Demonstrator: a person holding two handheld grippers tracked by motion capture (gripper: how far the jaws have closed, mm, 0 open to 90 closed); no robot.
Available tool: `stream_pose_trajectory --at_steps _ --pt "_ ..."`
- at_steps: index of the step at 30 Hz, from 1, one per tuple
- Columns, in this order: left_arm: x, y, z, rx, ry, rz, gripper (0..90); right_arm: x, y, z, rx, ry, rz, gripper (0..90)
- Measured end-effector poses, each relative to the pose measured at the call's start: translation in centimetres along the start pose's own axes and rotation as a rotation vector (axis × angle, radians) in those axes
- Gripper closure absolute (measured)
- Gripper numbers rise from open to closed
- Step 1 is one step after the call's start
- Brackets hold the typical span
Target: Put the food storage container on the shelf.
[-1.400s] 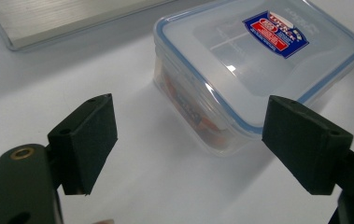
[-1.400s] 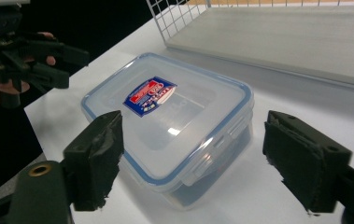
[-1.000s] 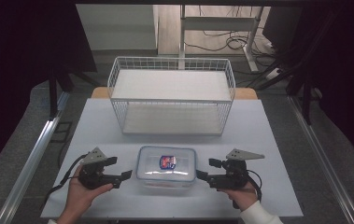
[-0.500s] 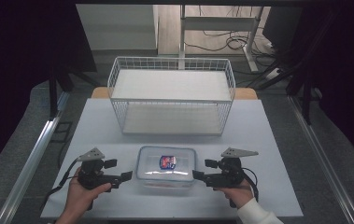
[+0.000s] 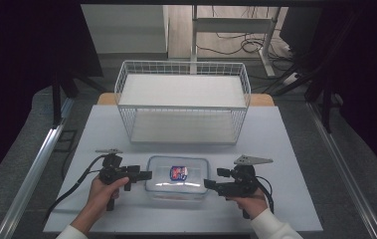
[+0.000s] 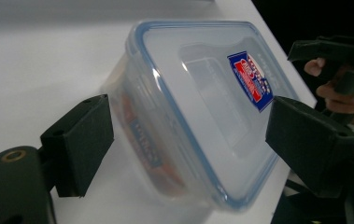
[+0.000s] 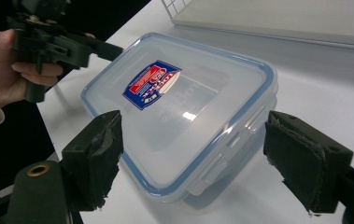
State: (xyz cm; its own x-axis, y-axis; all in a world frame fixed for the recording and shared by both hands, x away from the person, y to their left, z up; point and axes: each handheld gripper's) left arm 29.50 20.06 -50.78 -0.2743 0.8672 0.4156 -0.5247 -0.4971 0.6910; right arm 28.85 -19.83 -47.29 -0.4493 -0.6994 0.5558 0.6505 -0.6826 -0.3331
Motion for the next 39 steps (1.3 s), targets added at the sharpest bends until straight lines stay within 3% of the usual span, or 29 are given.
stream_pose_trajectory --at_steps 3,8,14,18,22,27,29,39 --pt "-0.6 -0.4 0.1 0.018 -0.008 -0.027 17.1 0.0 0.0 0.0 0.007 0.001 -0.005 20.6" --pt "-1.2 -0.7 -0.1 0.025 -0.036 -0.031 17.1 -0.1 -0.1 -0.1 0.011 -0.005 -0.005 20.6" --pt "-1.9 -0.9 -0.4 0.050 -0.056 -0.064 17.3 -0.4 -0.2 -0.2 0.013 -0.019 0.001 20.2" --pt "-2.2 -1.0 -0.5 0.058 -0.061 -0.077 18.5 -0.3 0.3 -0.3 -0.044 -0.019 0.017 19.3" --pt "-2.4 -1.2 -0.6 0.065 -0.072 -0.074 18.9 -0.4 0.6 -0.2 -0.070 -0.024 0.026 18.1" --pt "-2.3 -1.1 -0.6 0.066 -0.072 -0.067 21.7 -1.7 1.3 -0.5 -0.132 -0.072 0.061 13.6" --pt "-2.1 -1.0 -0.6 0.064 -0.064 -0.064 24.6 -2.5 1.5 -0.7 -0.179 -0.105 0.081 11.9" --pt "-1.8 -0.9 -0.5 0.066 -0.059 -0.066 31.4 -4.5 1.9 -1.1 -0.254 -0.156 0.109 12.2"
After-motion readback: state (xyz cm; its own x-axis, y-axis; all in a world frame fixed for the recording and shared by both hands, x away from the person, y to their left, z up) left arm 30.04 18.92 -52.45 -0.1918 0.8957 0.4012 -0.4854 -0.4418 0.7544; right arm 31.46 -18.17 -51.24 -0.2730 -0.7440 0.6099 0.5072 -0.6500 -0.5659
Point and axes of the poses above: each handheld gripper's, and its own axes: x roughly backward along the jaws, z roughly out of its top, y roughly to its right, and after that the axes turned 7 degrees about -z, right-handed
